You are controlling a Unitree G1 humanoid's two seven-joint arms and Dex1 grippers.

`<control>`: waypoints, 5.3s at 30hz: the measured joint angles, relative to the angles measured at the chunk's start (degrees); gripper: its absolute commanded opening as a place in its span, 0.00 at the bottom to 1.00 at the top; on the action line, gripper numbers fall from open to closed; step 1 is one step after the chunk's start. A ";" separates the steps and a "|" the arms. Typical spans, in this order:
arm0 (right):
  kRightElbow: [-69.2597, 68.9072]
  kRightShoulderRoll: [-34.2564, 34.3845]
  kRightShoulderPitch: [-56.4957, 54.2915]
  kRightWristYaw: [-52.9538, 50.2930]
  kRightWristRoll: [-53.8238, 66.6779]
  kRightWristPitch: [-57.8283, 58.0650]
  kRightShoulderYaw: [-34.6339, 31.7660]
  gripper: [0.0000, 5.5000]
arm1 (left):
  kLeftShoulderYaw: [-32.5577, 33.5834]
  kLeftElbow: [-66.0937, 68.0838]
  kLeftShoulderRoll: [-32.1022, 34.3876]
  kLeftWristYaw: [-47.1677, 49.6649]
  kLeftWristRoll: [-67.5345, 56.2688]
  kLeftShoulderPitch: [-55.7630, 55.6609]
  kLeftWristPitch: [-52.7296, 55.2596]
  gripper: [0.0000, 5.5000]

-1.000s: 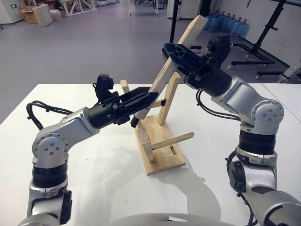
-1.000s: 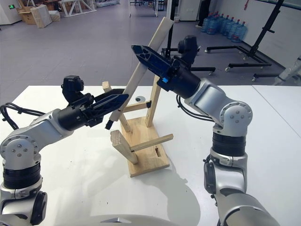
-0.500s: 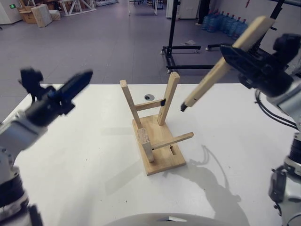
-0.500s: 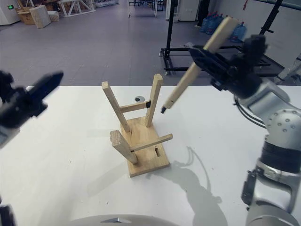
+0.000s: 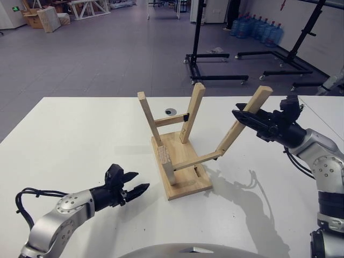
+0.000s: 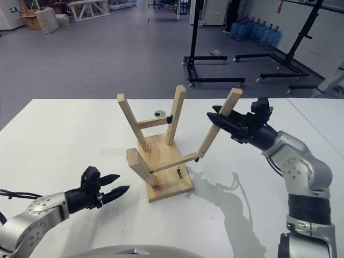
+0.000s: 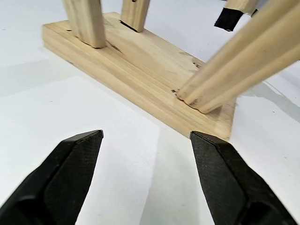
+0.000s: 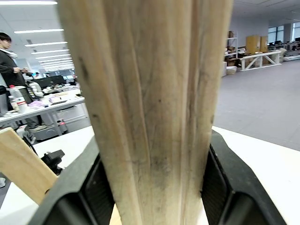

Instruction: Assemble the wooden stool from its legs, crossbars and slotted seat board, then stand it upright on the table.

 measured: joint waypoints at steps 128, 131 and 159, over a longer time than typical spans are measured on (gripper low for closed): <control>-5.70 7.71 13.16 11.85 -8.45 -16.25 9.40 0.38 | 22.97 9.91 9.07 -16.16 -14.78 -16.58 10.49 0.62; -5.77 7.62 13.04 11.14 -7.47 -15.15 9.05 0.38 | 22.96 9.91 9.07 -16.16 -14.58 -16.58 10.40 0.62; -11.51 7.08 18.33 11.88 -10.97 -21.51 7.68 0.38 | 21.53 10.43 9.03 -17.84 -13.55 -17.70 10.30 0.62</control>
